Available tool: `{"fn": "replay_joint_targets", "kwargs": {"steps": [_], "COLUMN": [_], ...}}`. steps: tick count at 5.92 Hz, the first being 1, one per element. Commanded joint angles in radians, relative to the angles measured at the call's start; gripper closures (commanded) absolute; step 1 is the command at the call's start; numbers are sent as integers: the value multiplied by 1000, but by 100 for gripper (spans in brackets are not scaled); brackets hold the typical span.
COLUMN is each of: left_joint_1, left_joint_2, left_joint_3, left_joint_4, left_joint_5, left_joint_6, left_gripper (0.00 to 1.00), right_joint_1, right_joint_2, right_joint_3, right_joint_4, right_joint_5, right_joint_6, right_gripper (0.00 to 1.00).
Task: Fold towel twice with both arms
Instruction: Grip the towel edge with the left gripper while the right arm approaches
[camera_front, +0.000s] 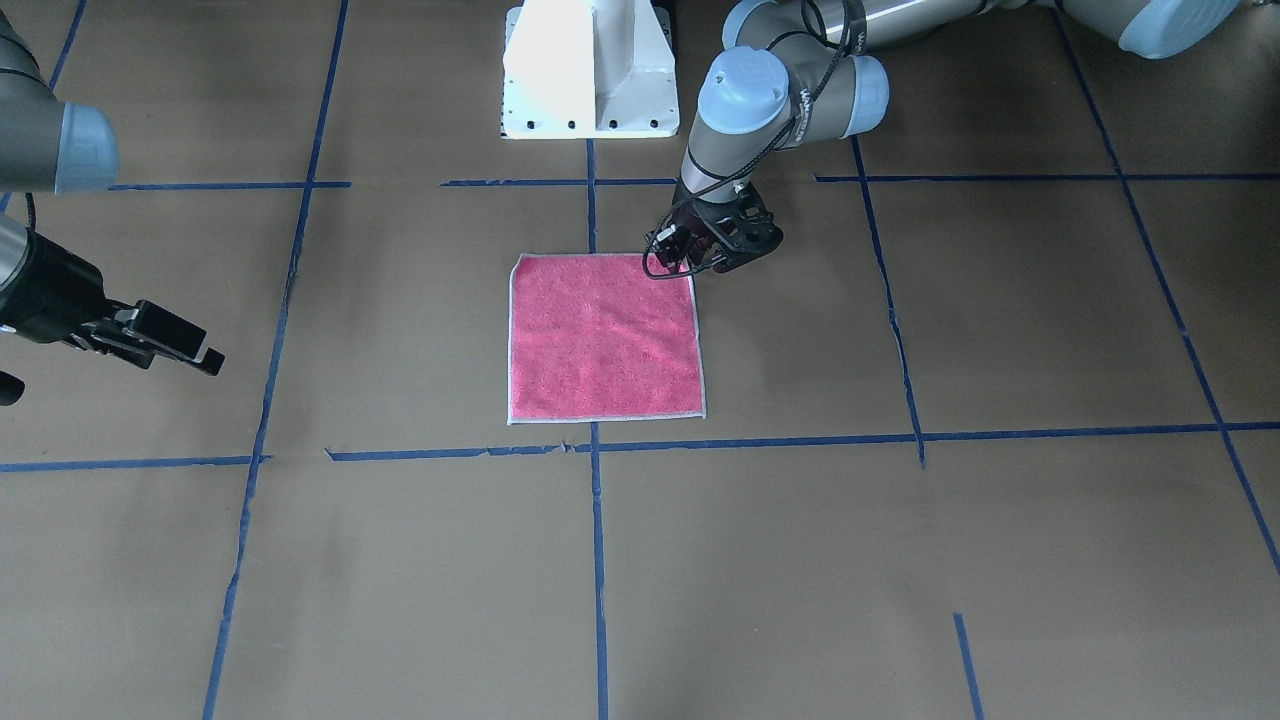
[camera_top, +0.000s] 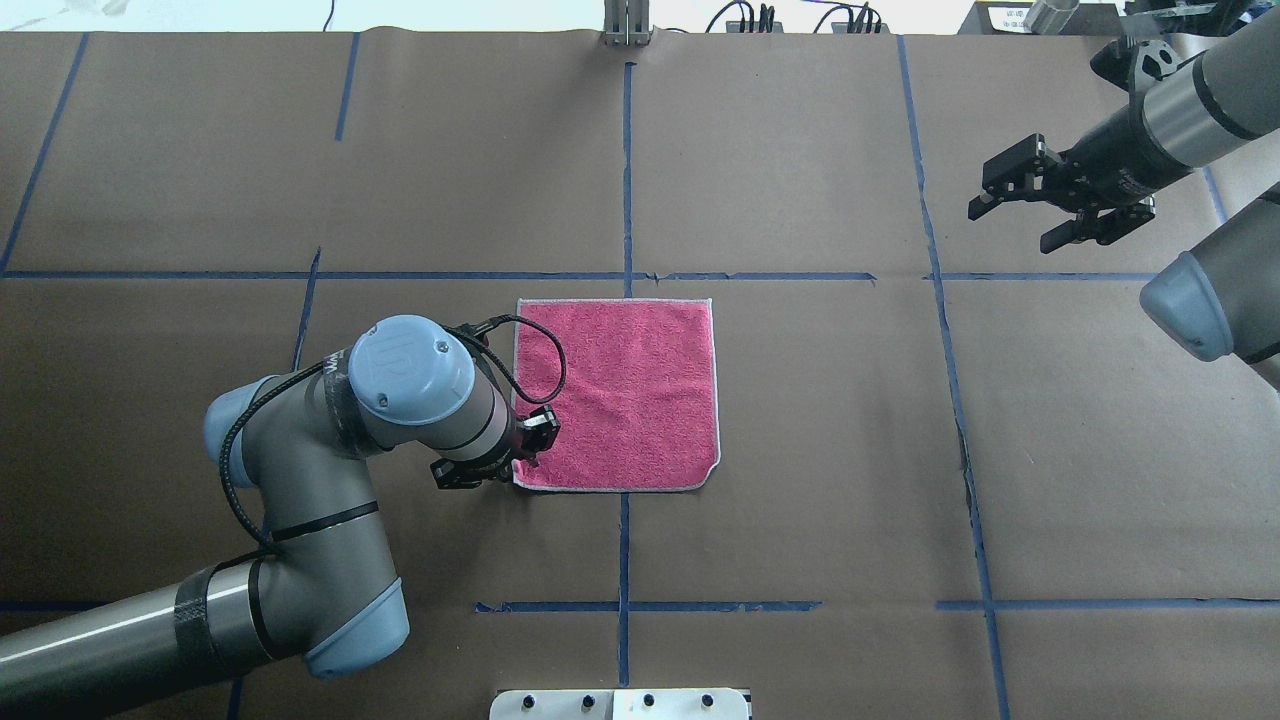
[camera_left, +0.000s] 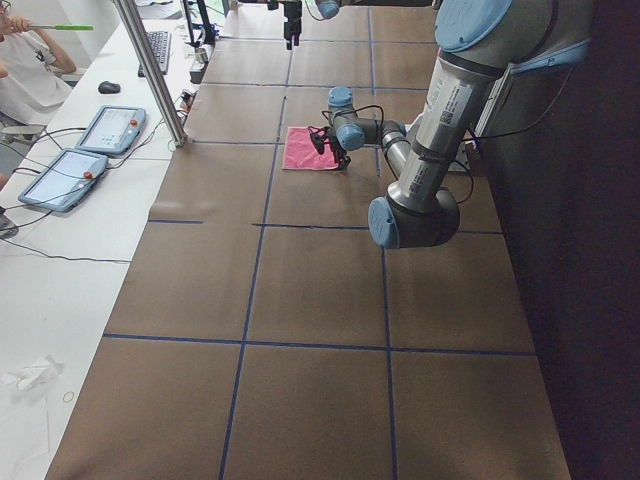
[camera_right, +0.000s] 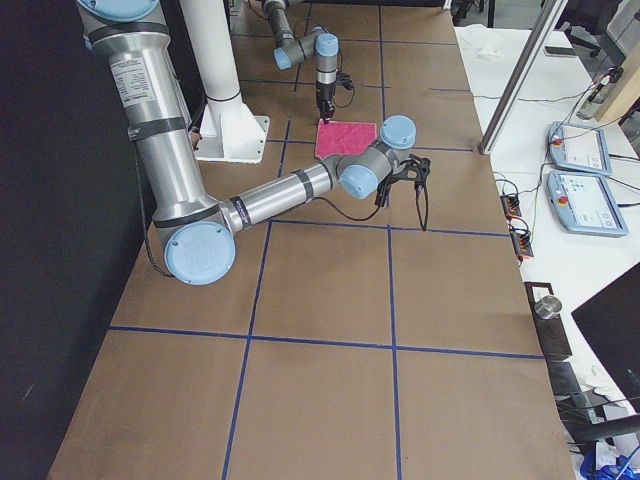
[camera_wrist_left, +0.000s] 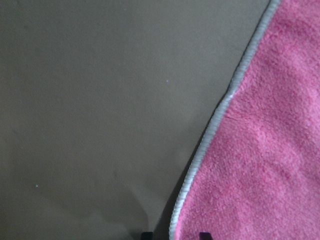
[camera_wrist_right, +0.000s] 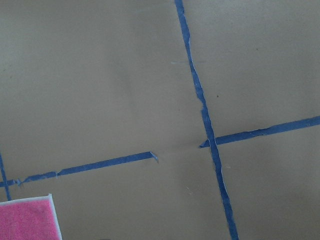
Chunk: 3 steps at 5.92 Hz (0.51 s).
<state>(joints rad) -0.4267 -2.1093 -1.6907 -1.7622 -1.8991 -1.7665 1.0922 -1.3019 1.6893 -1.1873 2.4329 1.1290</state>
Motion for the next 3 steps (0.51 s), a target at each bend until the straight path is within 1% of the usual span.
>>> {"fn": "replay_joint_targets", "kwargs": {"steps": [1,2,3], "left_joint_1": [5,5,5], "left_joint_2": [0,2,2], "left_joint_3": [-3,-4,-10], "left_joint_4": [1,1,1], "left_joint_5": [0,-2,-5], "left_joint_6": [-1,10,13], "left_gripper": [72,90,96], "right_joint_1": [0,0,0], "right_joint_2": [0,0,1], "right_joint_3": [1,1,4], "right_joint_4": [0,0,-2], "right_joint_5": [0,0,-6], "right_joint_6": [0,0,0], "right_gripper": [0,0,0]}}
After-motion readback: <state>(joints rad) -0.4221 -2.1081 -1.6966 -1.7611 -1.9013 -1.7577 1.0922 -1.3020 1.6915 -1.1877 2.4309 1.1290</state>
